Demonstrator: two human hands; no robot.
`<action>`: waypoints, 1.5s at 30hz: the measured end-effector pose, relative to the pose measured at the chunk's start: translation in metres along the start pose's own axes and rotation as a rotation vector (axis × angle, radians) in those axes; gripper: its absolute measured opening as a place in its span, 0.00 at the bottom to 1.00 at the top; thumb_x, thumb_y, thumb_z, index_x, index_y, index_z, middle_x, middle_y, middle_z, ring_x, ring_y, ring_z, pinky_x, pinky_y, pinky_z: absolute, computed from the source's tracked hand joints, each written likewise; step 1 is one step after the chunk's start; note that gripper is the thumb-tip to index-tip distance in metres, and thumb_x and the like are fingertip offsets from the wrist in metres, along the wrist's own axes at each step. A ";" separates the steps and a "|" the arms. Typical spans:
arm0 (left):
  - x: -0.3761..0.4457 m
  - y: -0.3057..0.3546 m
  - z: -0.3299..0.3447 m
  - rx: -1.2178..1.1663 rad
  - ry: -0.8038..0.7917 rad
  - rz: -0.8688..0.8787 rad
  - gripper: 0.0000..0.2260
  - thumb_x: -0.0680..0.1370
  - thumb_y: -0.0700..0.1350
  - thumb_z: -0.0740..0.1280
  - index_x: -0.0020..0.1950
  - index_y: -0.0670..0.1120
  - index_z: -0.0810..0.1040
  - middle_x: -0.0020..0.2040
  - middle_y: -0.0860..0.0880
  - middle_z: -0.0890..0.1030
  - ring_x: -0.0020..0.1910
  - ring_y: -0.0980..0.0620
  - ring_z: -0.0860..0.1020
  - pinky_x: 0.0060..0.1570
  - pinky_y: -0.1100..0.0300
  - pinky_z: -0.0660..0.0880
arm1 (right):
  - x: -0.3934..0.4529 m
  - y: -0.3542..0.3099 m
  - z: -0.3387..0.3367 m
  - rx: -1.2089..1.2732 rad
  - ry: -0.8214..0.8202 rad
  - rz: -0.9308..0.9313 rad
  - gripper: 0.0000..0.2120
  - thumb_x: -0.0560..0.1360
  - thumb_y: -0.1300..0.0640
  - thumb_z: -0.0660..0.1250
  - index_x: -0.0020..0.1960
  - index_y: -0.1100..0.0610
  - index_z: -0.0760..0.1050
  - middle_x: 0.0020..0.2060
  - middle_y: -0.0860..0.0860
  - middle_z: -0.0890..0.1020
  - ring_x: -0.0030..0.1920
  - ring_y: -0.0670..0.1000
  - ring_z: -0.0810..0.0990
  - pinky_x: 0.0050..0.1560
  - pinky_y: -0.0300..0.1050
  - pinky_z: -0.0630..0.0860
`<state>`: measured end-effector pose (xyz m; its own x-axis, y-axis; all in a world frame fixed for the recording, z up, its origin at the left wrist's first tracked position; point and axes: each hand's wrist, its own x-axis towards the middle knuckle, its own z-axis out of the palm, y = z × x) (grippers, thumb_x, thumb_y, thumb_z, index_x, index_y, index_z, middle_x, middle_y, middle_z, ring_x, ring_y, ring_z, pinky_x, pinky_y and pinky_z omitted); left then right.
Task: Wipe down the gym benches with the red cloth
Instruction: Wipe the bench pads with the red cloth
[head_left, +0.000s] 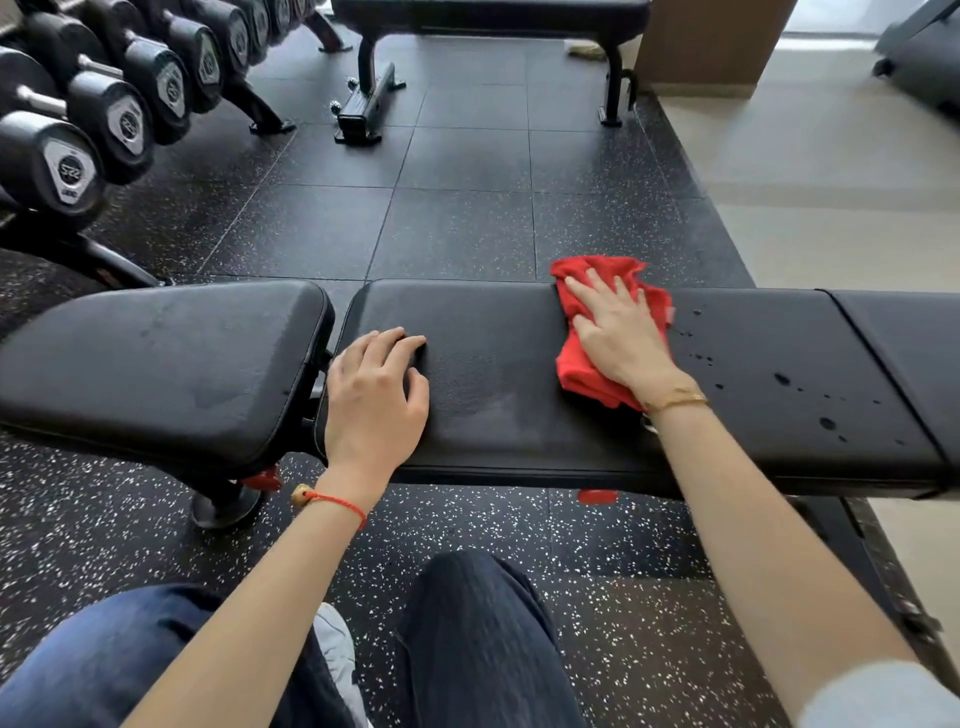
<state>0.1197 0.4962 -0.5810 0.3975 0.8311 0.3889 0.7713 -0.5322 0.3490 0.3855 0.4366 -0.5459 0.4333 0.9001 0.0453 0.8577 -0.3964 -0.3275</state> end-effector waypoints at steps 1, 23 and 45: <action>0.000 0.000 0.000 -0.001 0.000 0.000 0.16 0.78 0.45 0.63 0.65 0.50 0.77 0.67 0.50 0.77 0.69 0.48 0.71 0.70 0.47 0.65 | 0.004 -0.014 0.005 0.000 -0.008 -0.037 0.26 0.80 0.55 0.56 0.77 0.47 0.57 0.78 0.50 0.54 0.78 0.57 0.50 0.77 0.54 0.41; -0.002 0.003 -0.001 -0.006 0.003 -0.011 0.16 0.78 0.43 0.63 0.65 0.48 0.78 0.66 0.49 0.77 0.68 0.46 0.71 0.70 0.46 0.65 | -0.055 -0.103 0.041 -0.068 0.023 -0.228 0.26 0.80 0.53 0.53 0.78 0.49 0.54 0.78 0.51 0.54 0.78 0.57 0.50 0.77 0.54 0.41; -0.001 0.000 -0.001 -0.019 0.010 -0.007 0.15 0.77 0.44 0.64 0.64 0.50 0.78 0.66 0.51 0.78 0.68 0.48 0.72 0.69 0.47 0.66 | -0.047 -0.066 0.027 0.004 -0.027 -0.309 0.26 0.80 0.55 0.55 0.77 0.47 0.56 0.78 0.48 0.54 0.78 0.55 0.48 0.76 0.50 0.39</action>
<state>0.1193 0.4955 -0.5805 0.3871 0.8332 0.3949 0.7642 -0.5296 0.3681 0.3007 0.4259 -0.5521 0.1445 0.9824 0.1183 0.9466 -0.1024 -0.3059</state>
